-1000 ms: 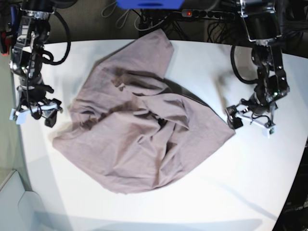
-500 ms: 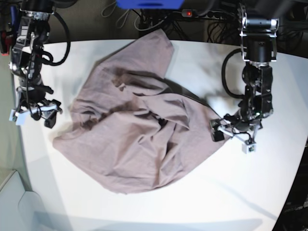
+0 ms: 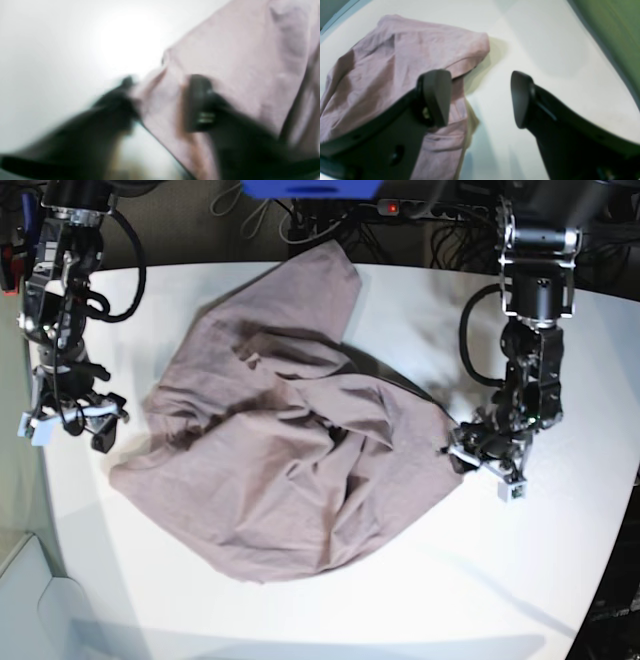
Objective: Layout the t-shirt on the table in an organized manner, then fold the t-shirt properly
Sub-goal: 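Pull the shirt hem outward with the left gripper to spread it, then move the left gripper to the shirt's bunched middle and grasp it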
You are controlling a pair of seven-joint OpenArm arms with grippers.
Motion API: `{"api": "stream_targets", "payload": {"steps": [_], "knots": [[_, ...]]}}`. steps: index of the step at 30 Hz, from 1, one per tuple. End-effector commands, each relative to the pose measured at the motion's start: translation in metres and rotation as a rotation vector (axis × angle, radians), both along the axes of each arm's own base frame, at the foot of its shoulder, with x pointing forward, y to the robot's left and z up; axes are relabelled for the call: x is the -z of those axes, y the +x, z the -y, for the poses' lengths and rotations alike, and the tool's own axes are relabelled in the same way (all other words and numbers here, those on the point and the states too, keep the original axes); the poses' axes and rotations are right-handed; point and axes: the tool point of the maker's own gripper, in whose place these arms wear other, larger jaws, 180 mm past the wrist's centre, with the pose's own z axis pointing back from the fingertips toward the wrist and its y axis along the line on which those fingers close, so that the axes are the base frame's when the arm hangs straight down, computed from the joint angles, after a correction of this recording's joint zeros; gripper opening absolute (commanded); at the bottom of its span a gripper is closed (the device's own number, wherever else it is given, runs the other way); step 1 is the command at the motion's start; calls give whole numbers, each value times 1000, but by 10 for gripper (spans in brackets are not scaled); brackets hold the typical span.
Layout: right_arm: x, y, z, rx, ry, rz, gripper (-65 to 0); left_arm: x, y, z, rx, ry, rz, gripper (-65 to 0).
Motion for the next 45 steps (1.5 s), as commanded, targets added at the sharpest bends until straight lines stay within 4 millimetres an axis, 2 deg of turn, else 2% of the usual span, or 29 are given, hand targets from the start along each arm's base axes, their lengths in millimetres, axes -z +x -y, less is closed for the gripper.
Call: {"api": "stream_targets", "payload": {"steps": [1, 2, 3, 5, 8, 11, 14, 20, 22, 26, 29, 30, 31, 34, 38, 39, 41, 45], "knots": [[-16, 7, 4, -5, -19, 54, -269, 15, -15, 8, 29, -14, -93, -543], [-16, 7, 4, -5, -19, 54, -269, 14, -13, 8, 28, -14, -89, -637], [-16, 7, 4, -5, -19, 54, -269, 10, -9, 7, 26, -13, -82, -650], [-16, 7, 4, -5, -19, 54, -269, 5, -3, 6, 24, -11, -70, -623], [-16, 7, 4, -5, -19, 54, -269, -4, 2, -6, 16, 7, -49, -650], [-17, 7, 5, -3, -21, 54, -269, -32, 25, -12, 18, 24, 17, -647], [-17, 7, 6, 0, -22, 55, -269, -56, 43, -28, 8, 57, 68, -647], [-19, 5, 13, -4, -48, 49, -269, -135, 93, -59, -24, 113, 223, -647], [-19, 5, 14, -4, -49, 49, -269, -174, 113, -69, -35, 133, 299, -647], [-18, 4, 14, -3, -49, 45, -269, -235, 146, -84, -73, 133, 401, -647], [-12, -3, 14, -4, -50, 26, -269, -261, 168, -96, -106, 185, 459, -647], [-11, -4, 14, -4, -50, 22, -269, -267, 175, -95, -97, 225, 473, -647], [-10, -5, 14, -4, -50, 19, -269, -269, 183, -87, -76, 267, 484, -647], [-8, -7, 14, -4, -50, 13, -269, -254, 196, -64, -8, 372, 498, -645], [-2, -15, 13, -6, -51, -5, -269, -232, 202, -39, 81, 476, 508, -640], [-1, -16, 13, -6, -51, -8, -269, -227, 202, -36, 95, 489, 505, -620], [1, -18, 13, -6, -51, -14, -269, -220, 202, -34, 103, 504, 496, -540], [4, -22, 13, -6, -52, -25, -269, -216, 200, -38, 107, 525, 481, -316]]}}
